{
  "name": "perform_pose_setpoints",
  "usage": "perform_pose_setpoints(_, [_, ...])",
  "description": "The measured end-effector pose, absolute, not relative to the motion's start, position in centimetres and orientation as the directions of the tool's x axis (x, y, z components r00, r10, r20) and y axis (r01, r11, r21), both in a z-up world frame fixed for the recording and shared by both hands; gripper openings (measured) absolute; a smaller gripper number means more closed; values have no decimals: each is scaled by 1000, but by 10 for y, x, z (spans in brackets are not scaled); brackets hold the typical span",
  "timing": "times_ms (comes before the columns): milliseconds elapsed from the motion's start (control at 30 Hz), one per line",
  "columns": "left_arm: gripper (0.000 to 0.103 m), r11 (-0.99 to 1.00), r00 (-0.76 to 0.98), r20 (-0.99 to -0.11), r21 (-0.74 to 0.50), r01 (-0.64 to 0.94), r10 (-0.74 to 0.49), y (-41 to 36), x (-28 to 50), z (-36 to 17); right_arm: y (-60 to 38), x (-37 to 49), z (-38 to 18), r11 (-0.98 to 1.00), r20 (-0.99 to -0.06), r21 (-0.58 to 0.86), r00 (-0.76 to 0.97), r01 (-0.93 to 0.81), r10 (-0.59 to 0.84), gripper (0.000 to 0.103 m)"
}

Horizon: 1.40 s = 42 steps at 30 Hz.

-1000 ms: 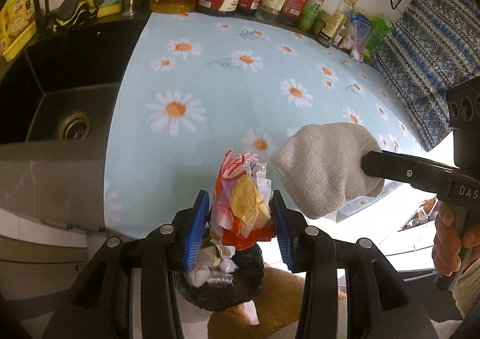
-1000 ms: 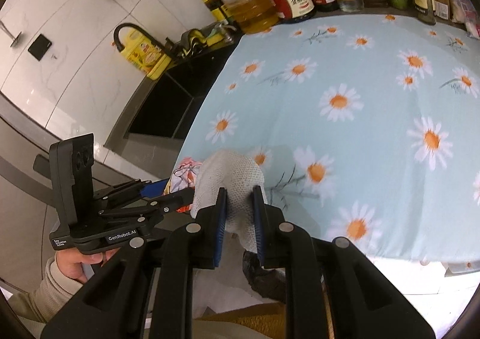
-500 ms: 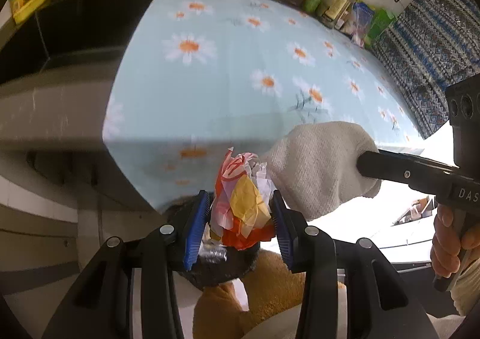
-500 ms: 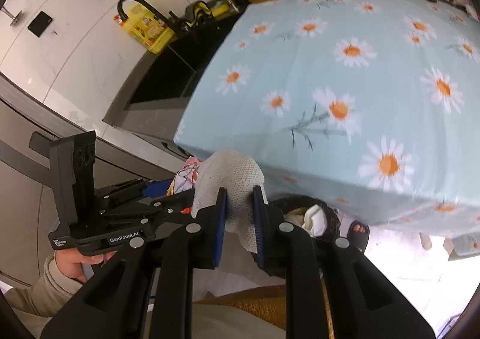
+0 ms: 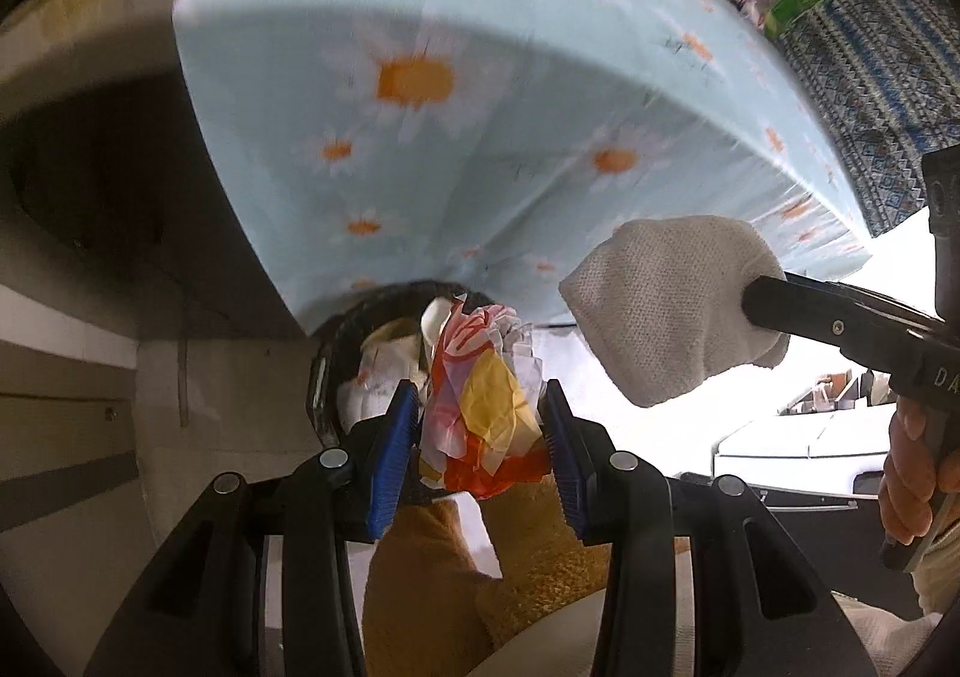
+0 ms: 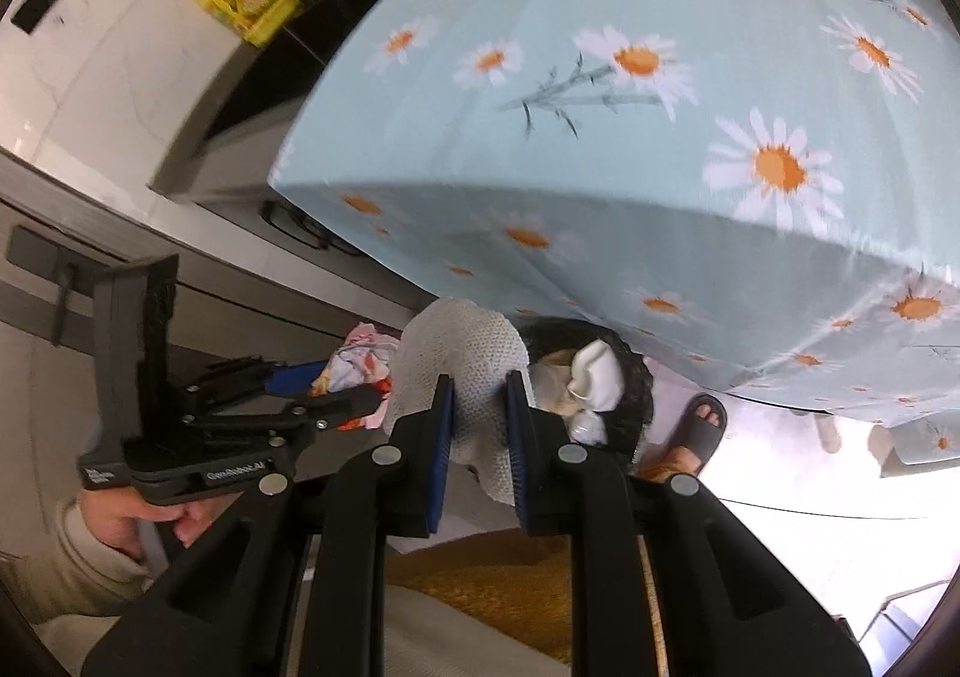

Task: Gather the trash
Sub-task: 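Carry the wrapper and white knit cloth down over the bin with both tools, then open both tools to drop the wrapper and cloth into the bin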

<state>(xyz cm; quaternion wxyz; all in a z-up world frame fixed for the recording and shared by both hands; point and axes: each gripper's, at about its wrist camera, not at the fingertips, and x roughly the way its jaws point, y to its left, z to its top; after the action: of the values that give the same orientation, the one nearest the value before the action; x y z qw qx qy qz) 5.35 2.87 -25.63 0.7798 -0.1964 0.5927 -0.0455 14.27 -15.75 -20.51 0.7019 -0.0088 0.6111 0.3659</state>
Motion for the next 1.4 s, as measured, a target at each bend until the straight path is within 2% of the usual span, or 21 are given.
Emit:
perform_pose_setpoints(567, [40,903,112,-935,-355,-242,-337,14,43,-341,-164,136,-306,797,-925,373,-124,-475,359,19])
perform_pose_setpoints(967, [41,905,36,-941,-334,-265,-337,10,44,-366,-157,135,-333,796,-932,361,-165,-486,322,20])
perform_pose_setpoints(1033, [46,893,23,-933,-350,-283,-358,10,45,-368,-156,134,-335,793,-929,369,-176,-484,325,23])
perform_pose_setpoints(1067, [56,892,20,-933,-350,-287,-360,10,45,-369,-156,134,-334,794,-927,374,-178,-479,330,26])
perform_pose_setpoints(1100, [63,896,19,-936,-342,-285,-351,10,46,-368,-157,134,-334,796,-925,380,-180,-471,336,30])
perform_pose_setpoints(1200, [63,901,16,-939,-333,-278,-343,9,48,-367,-157,134,-329,801,-924,381,-172,-462,341,33])
perform_pose_setpoints(1400, [63,900,29,-940,-333,-282,-339,14,49,-364,-161,136,-317,810,-925,379,-151,-447,350,33])
